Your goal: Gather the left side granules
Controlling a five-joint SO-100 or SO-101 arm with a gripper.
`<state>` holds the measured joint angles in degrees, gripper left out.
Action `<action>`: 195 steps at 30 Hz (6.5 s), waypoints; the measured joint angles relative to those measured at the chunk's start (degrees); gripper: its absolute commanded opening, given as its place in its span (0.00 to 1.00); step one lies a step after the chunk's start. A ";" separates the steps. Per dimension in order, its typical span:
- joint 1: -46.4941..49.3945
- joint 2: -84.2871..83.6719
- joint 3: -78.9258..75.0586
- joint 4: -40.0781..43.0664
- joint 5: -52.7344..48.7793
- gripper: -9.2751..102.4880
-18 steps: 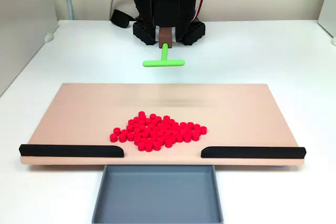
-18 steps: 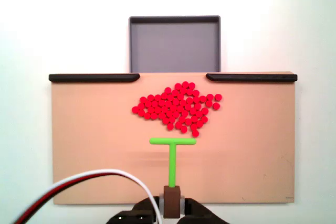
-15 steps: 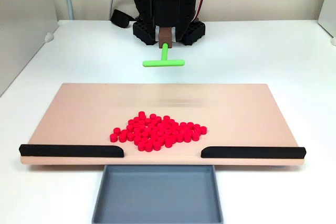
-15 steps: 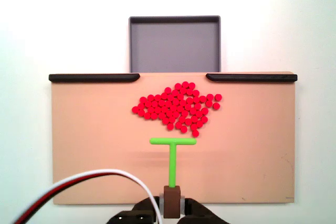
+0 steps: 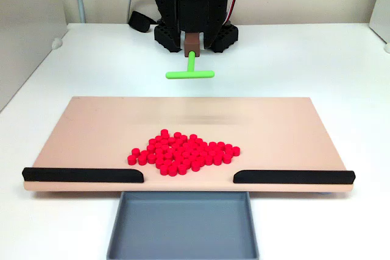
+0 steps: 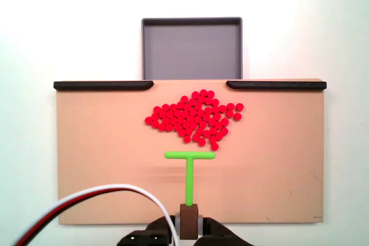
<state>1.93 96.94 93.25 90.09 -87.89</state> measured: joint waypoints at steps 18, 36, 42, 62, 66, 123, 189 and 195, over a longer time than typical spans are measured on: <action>0.00 0.00 0.00 0.00 -0.44 0.08; 0.00 0.00 0.00 0.00 -0.44 0.08; -0.09 0.00 0.00 0.00 -0.44 0.08; -0.09 0.00 0.00 0.00 -0.62 0.08; -0.09 0.00 0.00 0.00 -0.62 0.08; -7.82 0.00 0.00 0.18 15.21 0.08; -17.58 -6.15 -6.33 0.00 67.06 0.08; -18.54 -6.15 -6.33 0.00 70.58 0.08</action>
<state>-16.61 90.79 86.92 90.09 -17.31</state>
